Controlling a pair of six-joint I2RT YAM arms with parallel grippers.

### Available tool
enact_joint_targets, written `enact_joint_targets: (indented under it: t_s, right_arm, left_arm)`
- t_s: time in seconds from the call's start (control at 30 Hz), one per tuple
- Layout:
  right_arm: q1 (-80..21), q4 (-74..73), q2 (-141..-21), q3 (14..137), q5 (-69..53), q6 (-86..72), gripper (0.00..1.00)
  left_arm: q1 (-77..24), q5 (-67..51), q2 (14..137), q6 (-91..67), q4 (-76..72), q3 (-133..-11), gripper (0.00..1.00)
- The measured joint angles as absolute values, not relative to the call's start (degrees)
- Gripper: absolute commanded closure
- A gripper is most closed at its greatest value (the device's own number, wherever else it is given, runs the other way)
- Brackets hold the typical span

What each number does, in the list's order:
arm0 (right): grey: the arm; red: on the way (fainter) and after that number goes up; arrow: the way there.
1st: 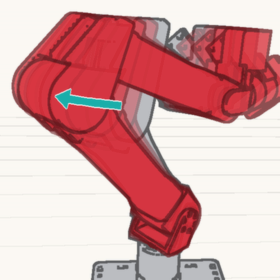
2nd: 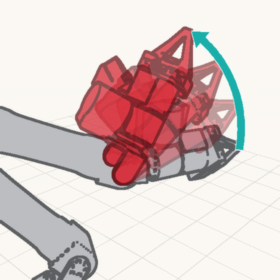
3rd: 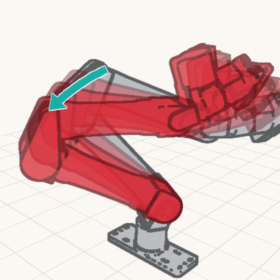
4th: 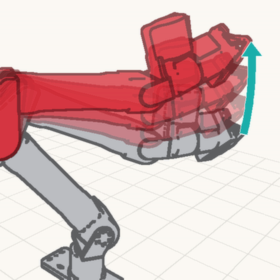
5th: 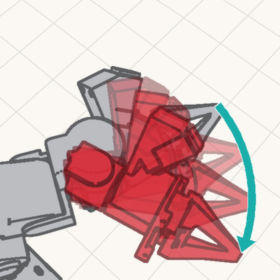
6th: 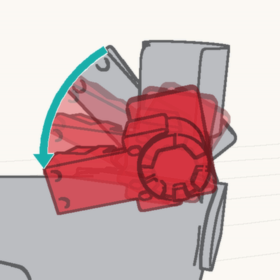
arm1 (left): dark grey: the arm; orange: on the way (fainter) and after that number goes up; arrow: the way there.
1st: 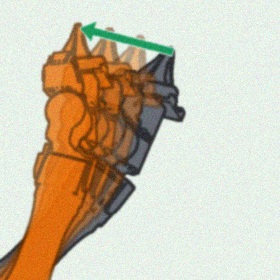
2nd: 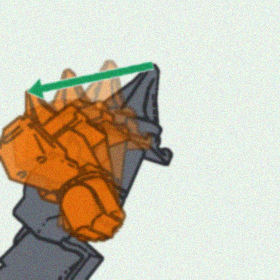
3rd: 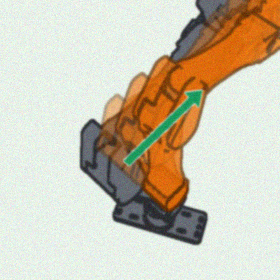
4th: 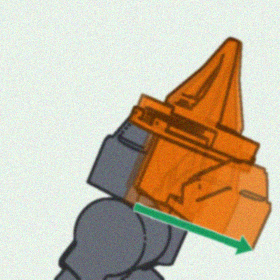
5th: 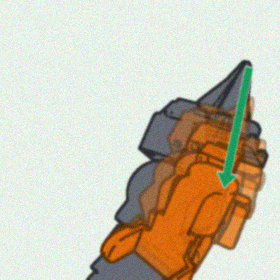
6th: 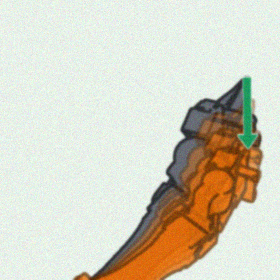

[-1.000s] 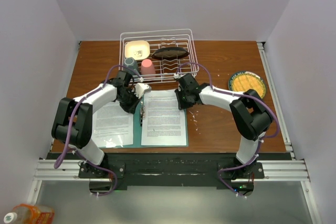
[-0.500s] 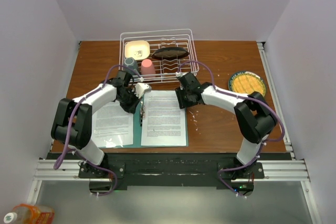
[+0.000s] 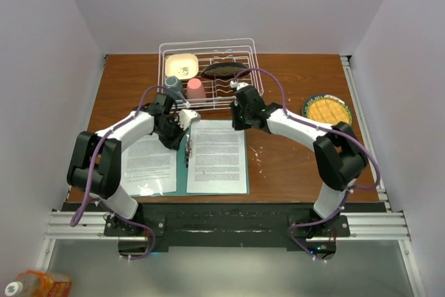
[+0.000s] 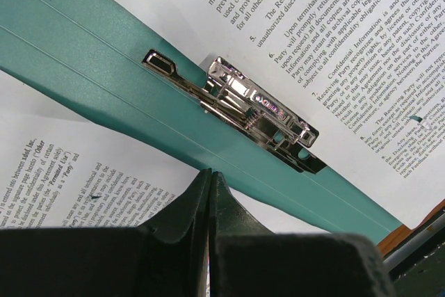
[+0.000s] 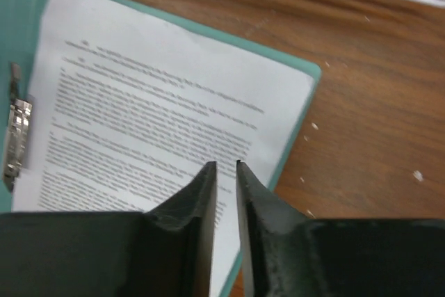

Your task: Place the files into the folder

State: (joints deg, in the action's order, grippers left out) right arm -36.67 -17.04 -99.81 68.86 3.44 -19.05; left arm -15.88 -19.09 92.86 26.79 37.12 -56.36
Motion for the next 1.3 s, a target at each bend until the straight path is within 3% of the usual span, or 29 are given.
enact_joint_targets:
  t_s: [0.17, 0.43, 1.3]
  right_arm:
    - [-38.2, -10.7, -106.3, 71.4, 0.0, -22.2, 0.95]
    - [-43.5, -4.7, -113.6, 71.5, -4.2, -27.0, 0.97]
    - [-44.0, 2.9, -110.3, 70.1, -6.5, -35.7, 1.0]
  left_arm:
    - [-15.9, -19.5, 92.7, 26.7, 37.1, -56.4, 0.96]
    - [-15.9, -20.6, 92.8, 26.6, 37.1, -56.4, 0.96]
    - [-16.3, -20.6, 95.9, 26.5, 33.8, -56.4, 0.96]
